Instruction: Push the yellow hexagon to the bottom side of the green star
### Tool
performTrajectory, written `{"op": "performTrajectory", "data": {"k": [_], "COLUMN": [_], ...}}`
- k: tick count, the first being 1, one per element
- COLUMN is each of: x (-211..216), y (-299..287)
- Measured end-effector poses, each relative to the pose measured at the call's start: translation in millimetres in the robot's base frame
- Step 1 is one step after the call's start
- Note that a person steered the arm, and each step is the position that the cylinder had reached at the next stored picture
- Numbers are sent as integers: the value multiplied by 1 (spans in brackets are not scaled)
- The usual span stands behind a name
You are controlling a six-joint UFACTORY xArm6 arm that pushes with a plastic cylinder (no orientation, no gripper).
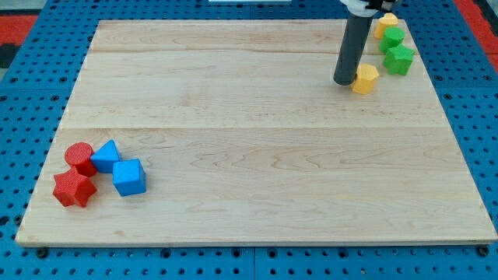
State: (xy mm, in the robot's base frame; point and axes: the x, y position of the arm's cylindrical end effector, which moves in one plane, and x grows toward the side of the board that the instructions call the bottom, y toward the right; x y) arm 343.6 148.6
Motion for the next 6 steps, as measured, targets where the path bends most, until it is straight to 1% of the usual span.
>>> {"op": "performTrajectory", "data": {"k": [1, 3, 4, 5, 6], "x": [-1, 1, 6, 7, 27], "y": [5, 50, 57, 49, 41]}}
